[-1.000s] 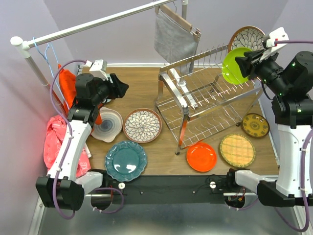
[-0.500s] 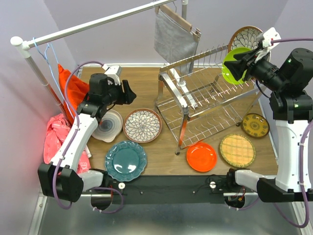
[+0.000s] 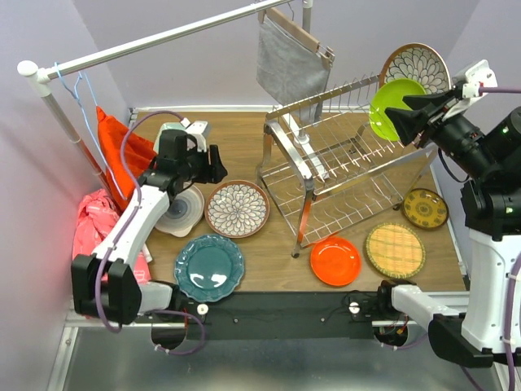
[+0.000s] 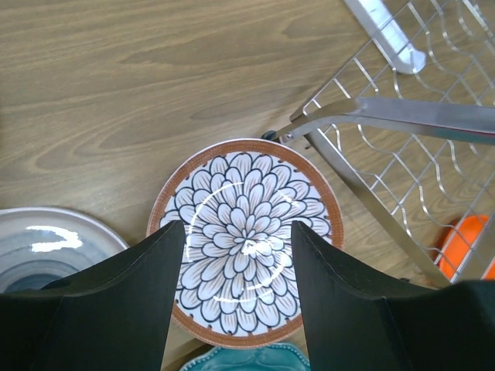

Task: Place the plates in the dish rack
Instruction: Grab a plate with the left arm

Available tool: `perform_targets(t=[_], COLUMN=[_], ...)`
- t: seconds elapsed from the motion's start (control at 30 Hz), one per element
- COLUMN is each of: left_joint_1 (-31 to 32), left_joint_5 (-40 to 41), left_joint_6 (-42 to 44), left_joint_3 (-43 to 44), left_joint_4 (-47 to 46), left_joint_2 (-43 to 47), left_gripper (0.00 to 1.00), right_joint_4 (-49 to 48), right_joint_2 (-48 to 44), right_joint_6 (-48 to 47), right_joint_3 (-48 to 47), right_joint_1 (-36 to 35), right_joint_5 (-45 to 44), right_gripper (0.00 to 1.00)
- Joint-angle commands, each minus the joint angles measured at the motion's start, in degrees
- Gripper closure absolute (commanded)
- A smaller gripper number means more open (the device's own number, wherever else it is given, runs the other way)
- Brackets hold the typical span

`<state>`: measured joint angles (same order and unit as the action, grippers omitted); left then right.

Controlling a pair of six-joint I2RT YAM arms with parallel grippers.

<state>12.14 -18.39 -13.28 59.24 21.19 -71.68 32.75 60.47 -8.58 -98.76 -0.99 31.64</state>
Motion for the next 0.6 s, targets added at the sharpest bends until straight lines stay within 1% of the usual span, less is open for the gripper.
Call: perform_targets(t=[0.0, 0.03, 0.07, 0.1, 0.13, 0.33, 0.5, 0.57], left_joint_1=[0.3, 0.3, 0.3, 0.3, 0.3, 0.3, 0.3, 0.3], left_joint_5=[0.6, 0.3, 0.2, 0.1, 0.4, 2.7, 2.8, 2.7], left_joint_6=[5.9, 6.6, 7.4, 9.0, 9.8, 16.9, 19.3, 20.2], left_joint_3=[3.6, 4.1, 4.8, 6.0, 6.7, 10.3, 13.8, 14.9], left_joint_4=[2.2, 2.5, 3.6, 4.2, 4.8, 7.2, 7.5, 7.5], left_joint_2=[-5.6, -7.8, -9.1, -10.3, -12.6, -19.5, -25.3, -27.9], left_gripper=[0.35, 0.36, 0.37, 0.39, 0.39, 0.39, 0.38, 0.38], right_joint_4=[-0.4, -0.4, -0.3, -0.4, -0.4, -0.4, -0.8, -1.1], right_joint_2=[-0.6, -0.4, -0.4, -0.1, -0.1, 0.2, 0.3, 0.4], right_joint_6=[1.8, 2.1, 2.1, 2.2, 2.3, 0.0, -1.4, -2.1], right_joint_3=[3.7, 4.4, 5.0, 5.4, 5.9, 6.2, 6.3, 6.1], right_joint_1=[0.6, 0.6, 0.4, 0.5, 0.5, 0.5, 0.5, 0.5], right_joint_5=[10.1, 12.8, 17.8, 19.5, 20.8, 25.5, 28.3, 28.8], right_gripper=[0.46, 0.39, 0.3, 0.16, 0.09, 0.07, 0.06, 0.04])
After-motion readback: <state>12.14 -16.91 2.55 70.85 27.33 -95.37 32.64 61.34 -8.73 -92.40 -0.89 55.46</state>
